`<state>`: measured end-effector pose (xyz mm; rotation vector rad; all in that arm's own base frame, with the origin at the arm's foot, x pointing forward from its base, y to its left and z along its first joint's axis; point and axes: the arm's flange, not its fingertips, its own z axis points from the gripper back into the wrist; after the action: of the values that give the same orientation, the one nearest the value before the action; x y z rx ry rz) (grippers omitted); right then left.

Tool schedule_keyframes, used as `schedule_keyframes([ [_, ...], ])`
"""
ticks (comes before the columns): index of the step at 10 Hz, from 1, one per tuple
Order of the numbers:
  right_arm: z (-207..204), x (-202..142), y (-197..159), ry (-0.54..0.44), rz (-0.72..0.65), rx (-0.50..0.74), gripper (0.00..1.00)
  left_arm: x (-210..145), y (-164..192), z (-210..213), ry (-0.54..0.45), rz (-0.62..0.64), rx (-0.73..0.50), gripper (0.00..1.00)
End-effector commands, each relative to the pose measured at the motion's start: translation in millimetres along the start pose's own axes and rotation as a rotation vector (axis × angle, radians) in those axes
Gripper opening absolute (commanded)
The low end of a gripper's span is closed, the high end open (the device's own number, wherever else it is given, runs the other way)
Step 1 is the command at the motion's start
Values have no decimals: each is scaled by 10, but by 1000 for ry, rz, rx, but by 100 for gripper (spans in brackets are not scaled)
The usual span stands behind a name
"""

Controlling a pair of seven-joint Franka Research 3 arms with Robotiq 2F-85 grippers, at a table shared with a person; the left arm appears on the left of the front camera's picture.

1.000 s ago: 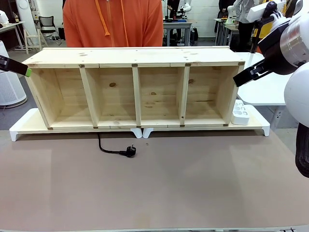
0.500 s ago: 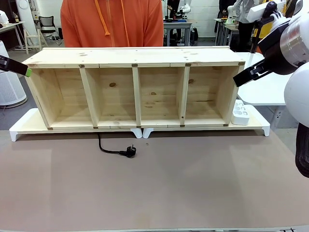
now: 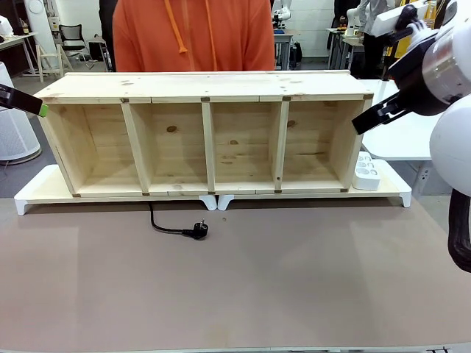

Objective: Perform cable management.
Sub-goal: When the cord part of the Power Cable appears at the lower middle area of the table and stops, grasp the cord part of the Power Cable.

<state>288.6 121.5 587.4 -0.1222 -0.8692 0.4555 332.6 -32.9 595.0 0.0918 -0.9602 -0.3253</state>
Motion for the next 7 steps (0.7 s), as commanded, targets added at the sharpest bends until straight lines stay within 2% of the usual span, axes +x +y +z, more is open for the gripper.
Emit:
schedule_keyframes([
  [1, -187, 216, 128, 20, 72, 64, 100, 4, 3, -16, -5, 0, 3, 100],
  [3, -357, 367, 299, 50, 134, 123, 100, 4, 3, -16, -5, 0, 3, 100],
  [7, -831, 681, 786, 147, 340, 377, 100, 4, 3, -16, -5, 0, 3, 100],
])
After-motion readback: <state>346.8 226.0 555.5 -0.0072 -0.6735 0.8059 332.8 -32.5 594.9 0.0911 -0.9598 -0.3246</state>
